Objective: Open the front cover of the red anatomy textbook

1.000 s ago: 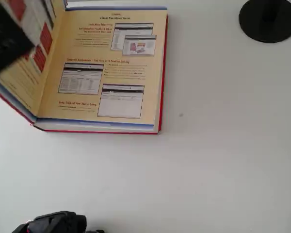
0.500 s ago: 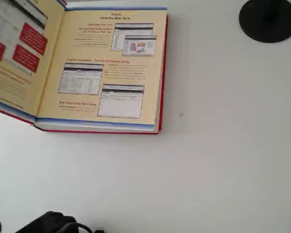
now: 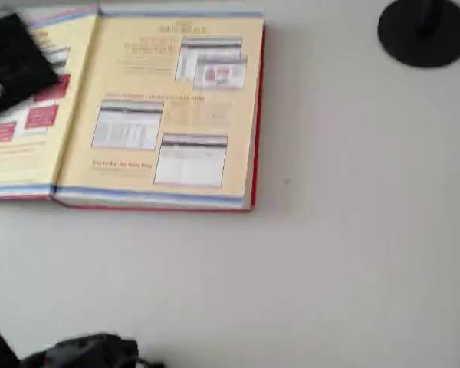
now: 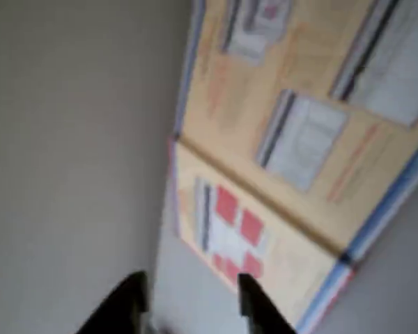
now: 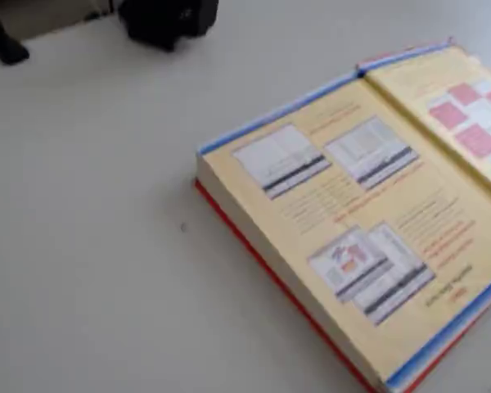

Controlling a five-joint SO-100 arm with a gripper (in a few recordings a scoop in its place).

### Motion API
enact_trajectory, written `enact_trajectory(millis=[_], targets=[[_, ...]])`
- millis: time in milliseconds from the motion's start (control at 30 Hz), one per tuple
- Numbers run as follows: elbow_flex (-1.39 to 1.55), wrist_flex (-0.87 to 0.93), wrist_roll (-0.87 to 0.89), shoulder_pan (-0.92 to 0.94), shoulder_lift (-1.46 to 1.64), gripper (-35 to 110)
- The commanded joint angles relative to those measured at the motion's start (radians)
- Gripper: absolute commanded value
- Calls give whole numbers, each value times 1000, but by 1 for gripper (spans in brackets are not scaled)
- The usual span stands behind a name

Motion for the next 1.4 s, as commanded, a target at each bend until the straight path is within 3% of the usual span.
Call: enact_trajectory(millis=[0,333,633,933,1367], targets=[[321,-107,25,235,213,1],[1213,-440,-92,319,773,0],[1715,-370,-158,224,1296,0],[1894,-339,-138,244,1331,0],[1894,-337,-149,232,1331,0]])
